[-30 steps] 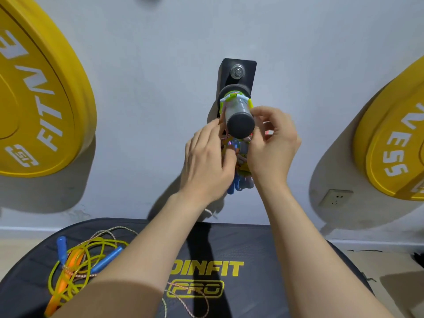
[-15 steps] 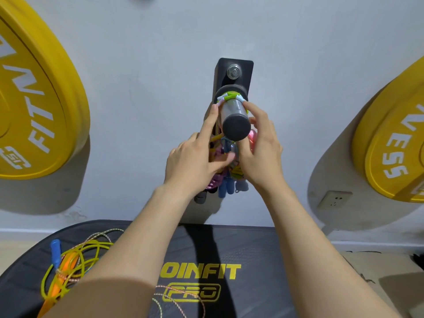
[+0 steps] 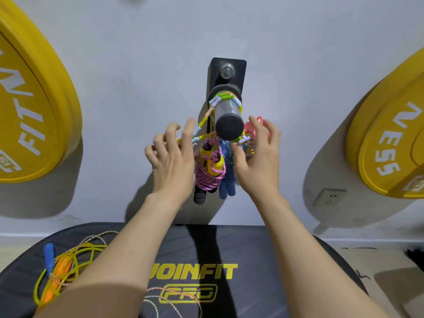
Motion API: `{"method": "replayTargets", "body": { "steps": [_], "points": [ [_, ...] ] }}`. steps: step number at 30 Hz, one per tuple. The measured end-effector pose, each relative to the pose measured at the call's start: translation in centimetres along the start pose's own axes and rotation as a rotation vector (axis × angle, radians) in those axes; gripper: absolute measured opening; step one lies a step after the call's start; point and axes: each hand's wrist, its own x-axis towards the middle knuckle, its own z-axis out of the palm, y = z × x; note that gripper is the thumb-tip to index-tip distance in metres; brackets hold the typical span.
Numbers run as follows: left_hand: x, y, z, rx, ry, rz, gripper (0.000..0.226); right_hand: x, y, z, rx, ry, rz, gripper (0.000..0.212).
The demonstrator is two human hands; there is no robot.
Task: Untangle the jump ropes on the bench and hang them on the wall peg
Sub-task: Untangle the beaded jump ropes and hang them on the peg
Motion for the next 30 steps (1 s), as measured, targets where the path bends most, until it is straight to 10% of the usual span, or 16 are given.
{"method": "replayTargets", "body": {
  "steps": [7, 12, 17, 23, 30],
  "points": [
    [0.2, 0.7, 2.5, -0.244, -0.220, 0.042, 0.091, 0.5, -0.3, -0.1, -0.117, -0.143, 0.037, 0.062],
    [0.7, 1.0, 2.2, -0.652, -0.452, -0.053, 0.111, 2.5, -4.3, -0.9, 0.391, 0.082, 0.122, 0.043],
    [2.2, 1.4, 0.4, -0.808, -0.060, -0.173, 0.073, 4.8, -4.7, -1.4, 0.638, 0.005, 0.243, 0.018],
    [1.2, 1.9, 0.1, -0.715, -0.118, -0.007, 0.116, 3.8, -2.8, 0.2, 0.442, 0.122, 0.287, 0.017],
    [1.6, 0.9, -2.1, -0.733, -0.268, 0.064, 0.099, 0.8, -3.1, 1.5, -0.217, 0.076, 0.017, 0.040]
  ]
}}
